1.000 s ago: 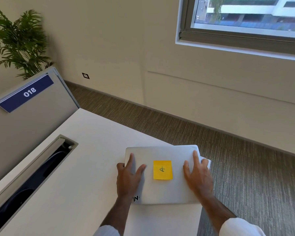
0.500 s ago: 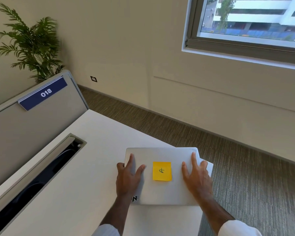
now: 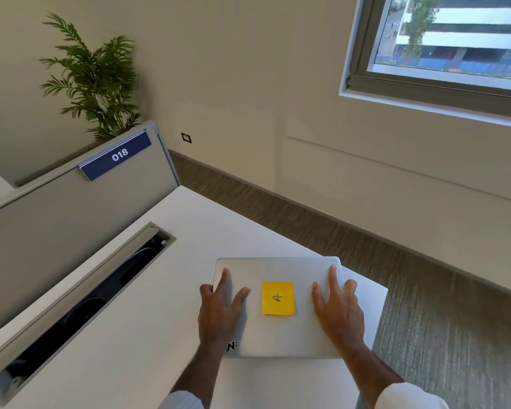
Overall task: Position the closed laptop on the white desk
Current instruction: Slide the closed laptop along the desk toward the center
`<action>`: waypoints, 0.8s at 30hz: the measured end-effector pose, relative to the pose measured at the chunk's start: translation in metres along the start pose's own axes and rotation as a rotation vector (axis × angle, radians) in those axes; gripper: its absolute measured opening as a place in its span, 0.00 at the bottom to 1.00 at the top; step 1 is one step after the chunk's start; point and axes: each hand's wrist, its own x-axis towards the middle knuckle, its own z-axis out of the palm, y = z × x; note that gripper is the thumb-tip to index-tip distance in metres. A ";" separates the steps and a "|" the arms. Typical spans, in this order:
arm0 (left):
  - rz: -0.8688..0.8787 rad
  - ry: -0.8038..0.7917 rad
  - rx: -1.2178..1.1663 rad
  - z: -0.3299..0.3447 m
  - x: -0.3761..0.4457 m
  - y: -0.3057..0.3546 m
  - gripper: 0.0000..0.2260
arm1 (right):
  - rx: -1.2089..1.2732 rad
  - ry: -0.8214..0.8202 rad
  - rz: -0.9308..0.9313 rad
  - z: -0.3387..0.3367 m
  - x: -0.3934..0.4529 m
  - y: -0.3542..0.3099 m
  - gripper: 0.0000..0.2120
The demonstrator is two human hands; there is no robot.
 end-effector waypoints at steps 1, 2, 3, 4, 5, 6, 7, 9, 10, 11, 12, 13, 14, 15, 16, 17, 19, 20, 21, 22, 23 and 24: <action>-0.004 0.003 0.000 -0.003 -0.001 -0.002 0.34 | 0.000 -0.002 -0.007 0.001 -0.002 -0.003 0.31; -0.010 0.005 -0.001 -0.006 -0.002 -0.005 0.34 | -0.001 -0.001 -0.015 0.002 -0.003 -0.005 0.31; -0.016 0.012 -0.001 -0.009 -0.003 -0.008 0.34 | -0.003 -0.001 -0.026 0.004 -0.005 -0.008 0.32; -0.021 0.019 0.000 -0.013 -0.004 -0.011 0.34 | -0.004 -0.002 -0.037 0.005 -0.007 -0.011 0.32; -0.028 0.025 0.002 -0.016 -0.006 -0.013 0.34 | -0.004 -0.006 -0.043 0.007 -0.009 -0.014 0.32; -0.037 0.030 0.004 -0.020 -0.007 -0.014 0.34 | -0.005 -0.007 -0.052 0.008 -0.010 -0.017 0.32; -0.049 0.033 0.007 -0.023 -0.009 -0.016 0.33 | -0.009 -0.008 -0.060 0.009 -0.012 -0.020 0.32; -0.072 0.045 0.009 -0.032 -0.013 -0.019 0.33 | -0.010 -0.012 -0.080 0.012 -0.015 -0.026 0.32; -0.077 0.050 0.008 -0.035 -0.015 -0.022 0.33 | -0.008 -0.016 -0.088 0.014 -0.017 -0.029 0.32; -0.079 0.055 0.008 -0.039 -0.017 -0.025 0.33 | -0.006 -0.018 -0.095 0.016 -0.019 -0.032 0.32; -0.082 0.060 0.010 -0.043 -0.019 -0.028 0.33 | -0.007 -0.019 -0.103 0.017 -0.022 -0.036 0.32; -0.086 0.067 0.013 -0.047 -0.020 -0.032 0.33 | -0.009 -0.020 -0.112 0.019 -0.024 -0.040 0.32; -0.089 0.073 0.015 -0.051 -0.022 -0.036 0.33 | -0.010 -0.023 -0.125 0.021 -0.027 -0.043 0.32; -0.095 0.079 0.016 -0.055 -0.024 -0.040 0.33 | -0.012 -0.028 -0.136 0.022 -0.029 -0.047 0.32; -0.103 0.085 0.014 -0.059 -0.025 -0.044 0.34 | -0.016 -0.035 -0.145 0.023 -0.032 -0.051 0.32; -0.111 0.089 0.013 -0.062 -0.027 -0.047 0.34 | -0.020 -0.041 -0.151 0.025 -0.034 -0.054 0.32; -0.122 0.102 0.011 -0.070 -0.031 -0.053 0.34 | -0.021 -0.048 -0.165 0.027 -0.039 -0.062 0.32; -0.125 0.110 0.010 -0.074 -0.033 -0.056 0.34 | -0.021 -0.053 -0.174 0.028 -0.042 -0.065 0.32; -0.128 0.118 0.008 -0.078 -0.036 -0.058 0.34 | -0.020 -0.058 -0.181 0.030 -0.045 -0.069 0.32; -0.129 0.123 0.009 -0.081 -0.037 -0.061 0.34 | -0.019 -0.062 -0.187 0.031 -0.047 -0.071 0.32; -0.135 0.131 0.006 -0.086 -0.040 -0.064 0.34 | -0.019 -0.065 -0.198 0.033 -0.050 -0.075 0.32; -0.141 0.137 0.003 -0.090 -0.042 -0.068 0.34 | -0.020 -0.066 -0.209 0.035 -0.053 -0.079 0.32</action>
